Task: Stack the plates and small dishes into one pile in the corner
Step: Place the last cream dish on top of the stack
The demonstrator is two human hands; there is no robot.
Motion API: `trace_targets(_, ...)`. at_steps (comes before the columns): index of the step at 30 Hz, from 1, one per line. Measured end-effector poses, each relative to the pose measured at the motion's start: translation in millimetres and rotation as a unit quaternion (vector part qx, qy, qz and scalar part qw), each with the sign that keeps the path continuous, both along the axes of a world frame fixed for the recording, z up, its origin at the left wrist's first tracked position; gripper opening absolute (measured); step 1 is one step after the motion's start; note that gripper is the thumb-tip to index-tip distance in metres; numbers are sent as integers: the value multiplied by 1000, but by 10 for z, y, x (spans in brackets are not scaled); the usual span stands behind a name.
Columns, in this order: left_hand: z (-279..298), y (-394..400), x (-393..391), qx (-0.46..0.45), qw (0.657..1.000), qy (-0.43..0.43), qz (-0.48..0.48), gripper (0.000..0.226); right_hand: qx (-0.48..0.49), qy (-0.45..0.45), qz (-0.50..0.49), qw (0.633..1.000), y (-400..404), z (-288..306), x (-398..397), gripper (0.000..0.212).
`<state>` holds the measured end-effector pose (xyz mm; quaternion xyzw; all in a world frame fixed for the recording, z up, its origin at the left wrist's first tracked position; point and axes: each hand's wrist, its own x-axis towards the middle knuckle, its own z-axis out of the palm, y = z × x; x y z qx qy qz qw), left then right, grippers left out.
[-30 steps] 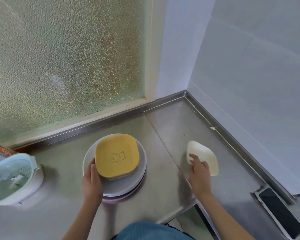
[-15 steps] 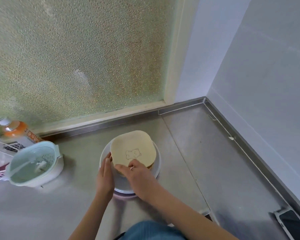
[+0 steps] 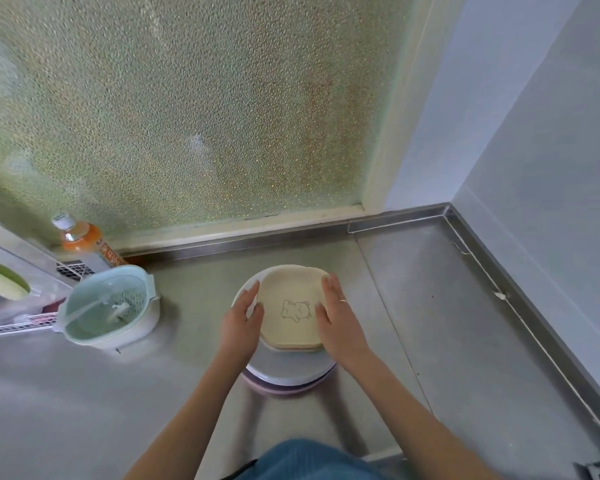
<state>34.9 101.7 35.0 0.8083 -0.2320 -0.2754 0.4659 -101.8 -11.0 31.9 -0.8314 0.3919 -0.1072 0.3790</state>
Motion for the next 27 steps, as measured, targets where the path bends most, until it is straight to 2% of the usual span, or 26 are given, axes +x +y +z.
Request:
trace_targets(3,-13,-7,-10,-2,1000,-13,9,44,-36,18,18,999,14,-61,-35,57)
trace_targets(6,-8,-19,-60,-12,999,-21,22,44,-12,39,24,999,-1,-44,-23,61)
trace_targets(8,-4,-16,-57,-18,999,-19,21,43,54,-3,17,998,-35,18,-43,63)
trace_targets(11,-36,57,5,-30,999,6,18,40,193,-112,-92,970,-101,84,-143,58)
trace_targets(13,-79,164,70,-23,999,16,30,45,230,-105,-158,954,-124,29,-248,54)
trace_targets(15,-134,277,127,-8,997,58,55,50,256,-80,-171,948,-72,-75,-338,52)
trace_targets(18,-197,387,114,1,992,118,42,47,274,-76,-166,944,71,-209,-394,52)
trace_targets(20,-203,414,64,-11,992,124,6,44,255,-111,-173,945,127,-192,-381,51)
trace_targets(23,-237,415,65,-12,991,135,14,47,230,-152,-151,949,87,-52,-280,42)
trace_targets(27,-248,411,83,9,993,120,10,48,235,-122,-129,956,13,-22,-101,44)
